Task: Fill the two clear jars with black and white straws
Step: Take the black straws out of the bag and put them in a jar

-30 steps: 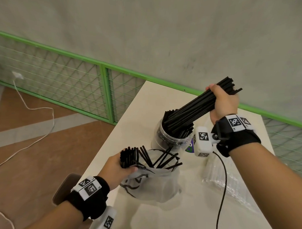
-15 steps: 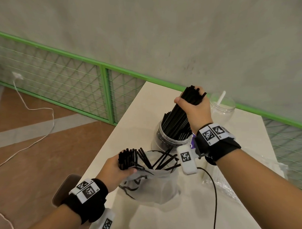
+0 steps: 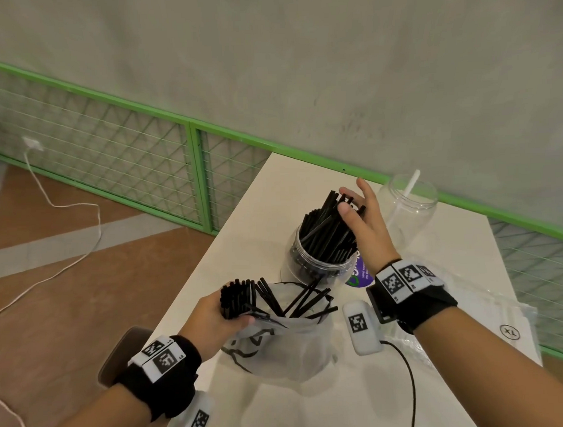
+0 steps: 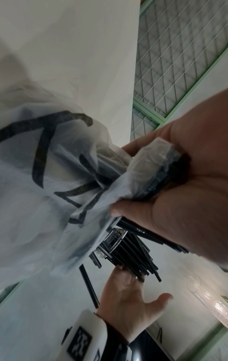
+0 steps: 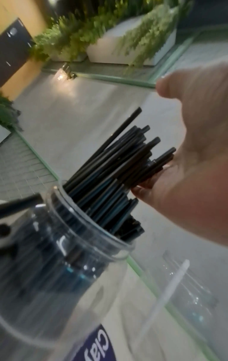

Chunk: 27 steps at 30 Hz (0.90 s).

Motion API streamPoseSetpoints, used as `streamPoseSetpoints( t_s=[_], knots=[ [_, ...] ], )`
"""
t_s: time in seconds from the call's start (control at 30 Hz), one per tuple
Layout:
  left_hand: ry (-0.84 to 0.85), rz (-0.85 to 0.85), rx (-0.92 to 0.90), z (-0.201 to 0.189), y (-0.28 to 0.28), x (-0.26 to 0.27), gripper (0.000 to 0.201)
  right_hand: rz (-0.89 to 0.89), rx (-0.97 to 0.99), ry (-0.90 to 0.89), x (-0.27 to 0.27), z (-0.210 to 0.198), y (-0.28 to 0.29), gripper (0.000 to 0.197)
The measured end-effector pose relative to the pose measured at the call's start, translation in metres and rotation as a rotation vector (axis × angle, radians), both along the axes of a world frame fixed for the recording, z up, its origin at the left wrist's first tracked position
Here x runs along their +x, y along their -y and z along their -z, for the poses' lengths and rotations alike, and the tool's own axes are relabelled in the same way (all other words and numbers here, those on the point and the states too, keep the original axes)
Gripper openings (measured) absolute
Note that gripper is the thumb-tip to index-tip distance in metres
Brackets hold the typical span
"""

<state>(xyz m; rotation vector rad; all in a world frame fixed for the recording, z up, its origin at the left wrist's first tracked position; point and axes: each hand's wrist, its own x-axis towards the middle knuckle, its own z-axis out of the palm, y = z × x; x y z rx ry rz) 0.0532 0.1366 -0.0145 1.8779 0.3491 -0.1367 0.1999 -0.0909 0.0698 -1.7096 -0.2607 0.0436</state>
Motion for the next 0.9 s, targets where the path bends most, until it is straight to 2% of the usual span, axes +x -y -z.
streamPoseSetpoints(
  t_s=[0.07,0.17,0.23,0.33,0.5,0.6,0.67,0.73,0.77,0.83,0.9],
  knots=[
    [-0.003,0.006,0.001,-0.001,0.0,-0.001,0.023,-0.003,-0.122,0.095,0.002,-0.004,-0.006,0.08],
    [-0.005,0.016,-0.004,-0.003,0.002,-0.001,0.023,-0.107,-0.582,0.383,0.009,-0.007,-0.014,0.072],
    [-0.006,0.014,-0.001,-0.004,0.003,-0.002,0.022,-0.165,-0.803,0.479,0.016,-0.004,-0.02,0.06],
    [-0.004,0.01,0.007,-0.005,0.002,-0.002,0.022,-0.174,-0.852,0.489,0.024,0.0,-0.025,0.043],
    [0.002,0.023,0.016,-0.007,0.003,-0.003,0.022,-0.087,-0.735,0.633,0.027,-0.002,-0.029,0.025],
    [-0.005,0.02,0.015,-0.006,0.002,-0.003,0.021,-0.049,-0.816,0.572,0.028,0.008,-0.025,0.033],
    [-0.003,0.02,0.015,-0.006,0.001,-0.003,0.022,-0.046,-0.947,0.548,0.028,0.017,-0.02,0.051],
    [-0.005,0.022,0.019,-0.005,0.001,-0.002,0.022,-0.034,-0.944,0.581,0.027,0.019,-0.016,0.071],
    [-0.011,0.021,0.019,-0.004,0.0,-0.002,0.021,-0.039,-0.942,0.617,0.028,0.019,-0.016,0.073],
    [-0.029,0.011,0.023,-0.001,-0.001,-0.001,0.021,-0.117,-1.059,0.652,0.032,0.019,-0.016,0.063],
    [-0.038,0.009,0.029,0.0,-0.002,-0.001,0.022,-0.23,-1.251,0.583,0.033,0.02,-0.017,0.055]
  ],
)
